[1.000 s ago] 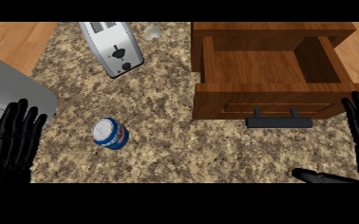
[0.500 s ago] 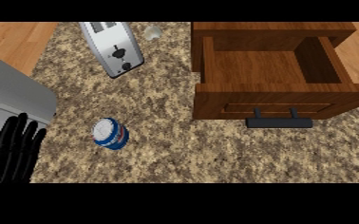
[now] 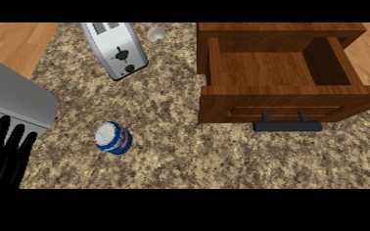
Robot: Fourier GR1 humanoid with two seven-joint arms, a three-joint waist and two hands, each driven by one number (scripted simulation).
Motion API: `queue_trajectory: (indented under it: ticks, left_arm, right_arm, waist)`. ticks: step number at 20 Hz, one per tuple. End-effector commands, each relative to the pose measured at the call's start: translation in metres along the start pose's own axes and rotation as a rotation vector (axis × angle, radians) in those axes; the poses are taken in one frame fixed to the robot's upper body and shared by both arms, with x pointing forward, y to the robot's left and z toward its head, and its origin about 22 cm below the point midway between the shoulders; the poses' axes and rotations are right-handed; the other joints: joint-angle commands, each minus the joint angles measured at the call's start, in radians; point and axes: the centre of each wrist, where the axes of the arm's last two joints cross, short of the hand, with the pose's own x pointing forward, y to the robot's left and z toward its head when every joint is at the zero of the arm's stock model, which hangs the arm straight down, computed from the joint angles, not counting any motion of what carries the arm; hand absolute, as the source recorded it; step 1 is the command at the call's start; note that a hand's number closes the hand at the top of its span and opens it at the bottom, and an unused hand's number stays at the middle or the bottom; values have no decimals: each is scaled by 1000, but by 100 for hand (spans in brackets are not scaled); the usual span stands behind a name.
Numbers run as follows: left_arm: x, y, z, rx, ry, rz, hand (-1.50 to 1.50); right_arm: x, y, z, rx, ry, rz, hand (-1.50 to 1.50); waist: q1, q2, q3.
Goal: Pick up the can, place it into the drawer and close the drawer
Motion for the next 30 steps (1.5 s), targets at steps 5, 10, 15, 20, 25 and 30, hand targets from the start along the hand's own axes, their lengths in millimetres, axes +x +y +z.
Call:
queue_trajectory:
  ticks: [5, 10, 15, 20, 25, 30]
  left_arm:
    - [-8, -6, -2, -28, 34, 112, -150]
    - [-27, -19, -35, -14, 54, 110, -150]
    - [-53, -12, -45, 25, 65, 105, -150]
    - [-73, -23, -55, 39, 73, 63, -150]
    - [-106, -19, -69, 37, 107, 55, -150]
    - [-139, -4, -75, 93, 119, 62, -150]
  right_arm:
    - [7, -14, 13, -13, 7, 10, -150]
    - [16, -9, 25, -8, -6, 2, -150]
    - [12, -23, 9, -12, 7, -1, -150]
    - [15, -21, 52, 11, 11, 12, -150]
    - [25, -33, 35, -8, 3, -2, -150]
    - [26, -49, 23, 3, -5, -10, -150]
  waist:
    - [1, 0, 0]
    - [-3, 1, 0]
    - [1, 1, 0]
    - [-7, 0, 0]
    - [-4, 1, 0]
    - [-2, 1, -1]
